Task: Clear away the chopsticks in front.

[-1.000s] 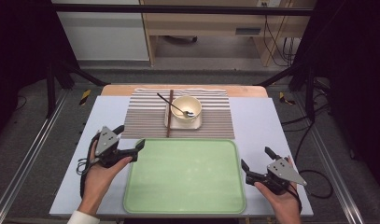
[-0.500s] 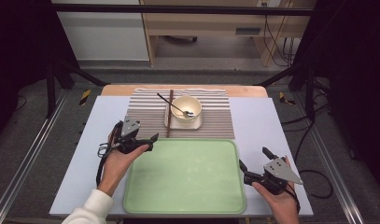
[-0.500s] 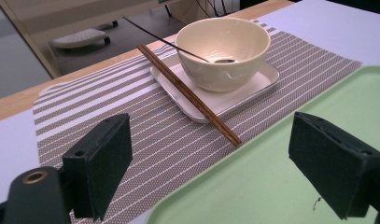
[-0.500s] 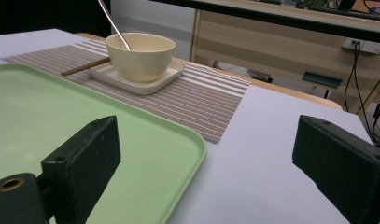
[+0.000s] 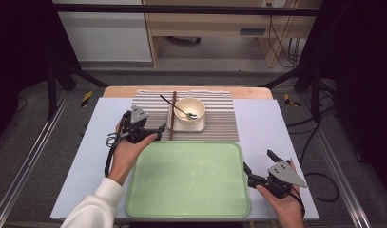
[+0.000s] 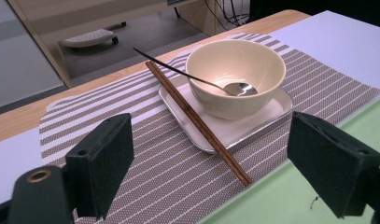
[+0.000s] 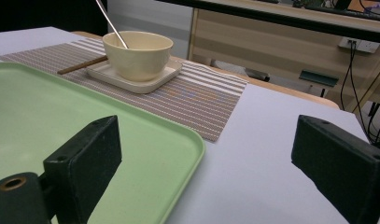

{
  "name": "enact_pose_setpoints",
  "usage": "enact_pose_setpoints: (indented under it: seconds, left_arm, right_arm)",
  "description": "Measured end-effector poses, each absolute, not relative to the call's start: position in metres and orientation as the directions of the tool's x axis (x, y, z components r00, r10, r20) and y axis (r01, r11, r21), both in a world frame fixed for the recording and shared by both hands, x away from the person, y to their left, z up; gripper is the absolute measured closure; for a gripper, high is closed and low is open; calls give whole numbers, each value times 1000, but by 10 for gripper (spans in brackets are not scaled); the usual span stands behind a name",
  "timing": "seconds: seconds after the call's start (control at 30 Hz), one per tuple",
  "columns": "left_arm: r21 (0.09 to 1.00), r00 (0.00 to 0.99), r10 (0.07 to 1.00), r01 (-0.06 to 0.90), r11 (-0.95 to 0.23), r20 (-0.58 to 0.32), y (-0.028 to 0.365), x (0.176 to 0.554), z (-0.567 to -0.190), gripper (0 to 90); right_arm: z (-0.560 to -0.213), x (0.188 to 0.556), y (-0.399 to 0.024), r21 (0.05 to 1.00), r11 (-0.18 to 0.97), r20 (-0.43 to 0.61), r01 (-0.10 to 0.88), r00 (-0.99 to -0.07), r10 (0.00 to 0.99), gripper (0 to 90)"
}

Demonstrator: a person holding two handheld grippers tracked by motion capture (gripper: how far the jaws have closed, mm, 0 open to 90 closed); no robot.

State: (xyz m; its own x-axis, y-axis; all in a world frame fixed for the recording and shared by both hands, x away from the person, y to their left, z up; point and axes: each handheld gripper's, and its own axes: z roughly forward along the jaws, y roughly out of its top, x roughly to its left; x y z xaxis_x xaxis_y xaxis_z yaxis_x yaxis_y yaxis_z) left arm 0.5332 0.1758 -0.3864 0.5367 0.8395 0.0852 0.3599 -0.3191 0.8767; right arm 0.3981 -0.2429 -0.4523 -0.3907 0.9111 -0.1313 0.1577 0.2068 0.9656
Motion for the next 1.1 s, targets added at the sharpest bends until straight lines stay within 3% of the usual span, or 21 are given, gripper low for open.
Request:
enact_pose_setpoints:
  seconds: [0.3,0.87,1.1]
  left_arm:
    - [841,485,873,452,-297,48,170,542,-385,177]
    - [796,415,909,542,-268,24,164,560,-392,210]
    - [765,387,922,591,-256,9,161,564,-397,303]
  right_arm:
    - [-453,399,-243,962,214,-136,167,-384,913,91]
    - [-453,399,-243,962,212,-134,172,-379,916,95]
    - [-452,399,-243,962,210,-131,175,-379,916,98]
